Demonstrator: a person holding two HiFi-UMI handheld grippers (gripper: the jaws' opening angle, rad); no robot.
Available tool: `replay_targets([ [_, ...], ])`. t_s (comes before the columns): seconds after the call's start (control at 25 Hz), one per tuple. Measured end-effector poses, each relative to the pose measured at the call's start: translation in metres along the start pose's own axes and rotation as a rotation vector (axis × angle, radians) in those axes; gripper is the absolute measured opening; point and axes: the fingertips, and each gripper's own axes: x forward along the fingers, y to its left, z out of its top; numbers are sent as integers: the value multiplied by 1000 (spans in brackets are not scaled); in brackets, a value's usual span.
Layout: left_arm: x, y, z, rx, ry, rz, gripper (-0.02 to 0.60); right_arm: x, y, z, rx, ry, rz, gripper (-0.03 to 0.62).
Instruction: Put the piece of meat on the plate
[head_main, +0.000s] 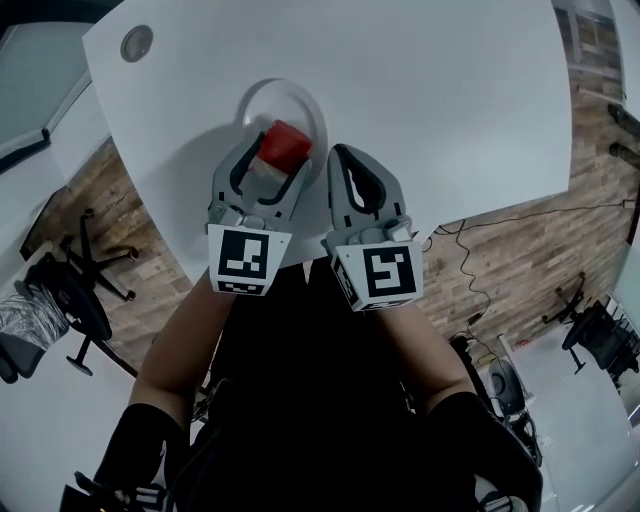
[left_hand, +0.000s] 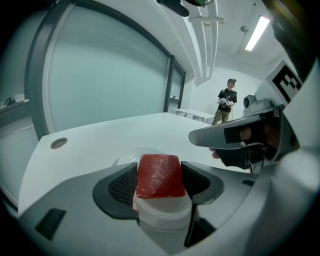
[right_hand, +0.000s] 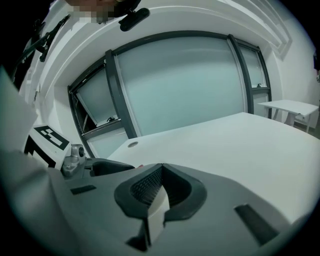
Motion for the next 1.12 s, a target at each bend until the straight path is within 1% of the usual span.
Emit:
replay_targets([
  [0.24, 8, -2, -7, 27, 54, -12, 275, 7, -7, -8, 7, 17, -6, 3],
  [0.4, 11, -5, -11, 79, 98, -11, 275, 9, -5, -10, 12, 24, -4, 3],
  [0.6, 14, -7, -16, 152, 151, 17, 275, 6, -7, -10, 18, 22, -9, 3],
  [0.88, 17, -7, -16, 156, 174, 9, 275, 3, -12, -8, 26, 20, -23, 3],
  [1.0, 15, -5, -15, 154, 170, 6, 275, 2, -10, -7, 23, 16, -24, 3],
  [1.12, 11, -1, -9, 161, 148, 19, 276, -2, -8, -4, 27, 9, -33, 3],
])
